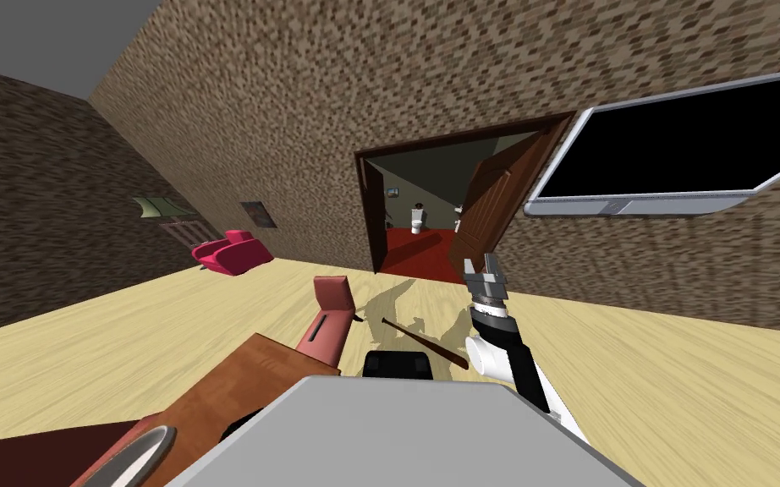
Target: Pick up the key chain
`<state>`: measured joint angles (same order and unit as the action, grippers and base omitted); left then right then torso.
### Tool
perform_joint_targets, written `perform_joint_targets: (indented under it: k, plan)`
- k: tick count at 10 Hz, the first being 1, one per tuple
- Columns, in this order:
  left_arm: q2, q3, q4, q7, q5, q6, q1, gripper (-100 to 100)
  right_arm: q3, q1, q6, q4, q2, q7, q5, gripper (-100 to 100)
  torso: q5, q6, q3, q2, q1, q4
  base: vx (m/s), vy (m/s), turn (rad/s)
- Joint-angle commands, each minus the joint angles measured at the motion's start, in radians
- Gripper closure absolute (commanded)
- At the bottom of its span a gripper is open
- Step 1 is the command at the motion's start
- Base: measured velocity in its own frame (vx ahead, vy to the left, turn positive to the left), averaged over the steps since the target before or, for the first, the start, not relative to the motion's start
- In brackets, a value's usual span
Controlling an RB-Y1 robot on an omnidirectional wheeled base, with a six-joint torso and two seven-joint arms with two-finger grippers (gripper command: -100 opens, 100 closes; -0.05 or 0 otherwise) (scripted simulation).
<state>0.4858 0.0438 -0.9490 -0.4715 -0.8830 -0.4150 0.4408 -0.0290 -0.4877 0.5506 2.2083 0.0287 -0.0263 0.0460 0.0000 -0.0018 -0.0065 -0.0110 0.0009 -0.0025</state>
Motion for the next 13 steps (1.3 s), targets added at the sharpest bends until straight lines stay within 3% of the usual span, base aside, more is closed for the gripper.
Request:
perform_joint_targets:
  k: [1, 3, 5, 6, 7, 8, 13]
  plan:
    - [0.008, 0.024, 0.032, -0.015, -0.017, -0.036, 0.013, -100, 0.000, 0.000, 0.000, 0.000, 0.000, 0.000, 0.000, 0, 0.000, 0.000, 0.000, 0.000, 0.000, 0.000, 0.134, 0.055, -0.119]
    - [0.013, 0.040, 0.054, -0.019, -0.032, -0.051, 0.017, -100, 0.000, 0.000, 0.000, 0.000, 0.000, 0.000, 0.000, 0, 0.000, 0.000, 0.000, 0.001, -0.001, 0.000, 0.116, 0.046, -0.057]
    - [0.023, 0.079, 0.101, -0.024, -0.064, -0.086, 0.026, -100, 0.000, 0.000, 0.000, 0.000, 0.000, 0.000, 0.000, 0, -0.001, 0.000, 0.002, 0.004, -0.003, 0.001, 0.099, 0.018, -0.091]
    - [0.020, 0.072, 0.114, -0.012, -0.067, -0.073, 0.007, -100, 0.000, 0.000, 0.000, 0.000, 0.000, 0.000, 0.000, 0, -0.001, 0.000, 0.002, 0.003, -0.003, 0.001, 0.052, 0.015, -0.016]
    - [0.021, 0.073, 0.116, -0.010, -0.071, -0.077, 0.007, 0, 0.000, 0.000, 0.000, 0.000, 0.000, 0.000, 0.000, 0, -0.001, 0.000, 0.003, 0.005, -0.004, 0.001, 0.009, 0.003, 0.002]
    - [-0.015, 0.064, 0.151, 0.000, -0.042, -0.056, -0.014, -100, 0.000, 0.000, 0.000, 0.000, 0.000, 0.000, 0.000, 0, -0.001, 0.000, 0.004, 0.008, -0.005, 0.002, 0.000, 0.051, 0.050]
    - [-0.087, 0.048, 0.224, 0.021, 0.014, -0.014, -0.056, -100, 0.000, 0.000, 0.000, 0.000, 0.000, 0.000, 0.000, 0, 0.000, 0.000, 0.005, 0.009, -0.001, 0.002, 0.009, 0.066, 0.036]
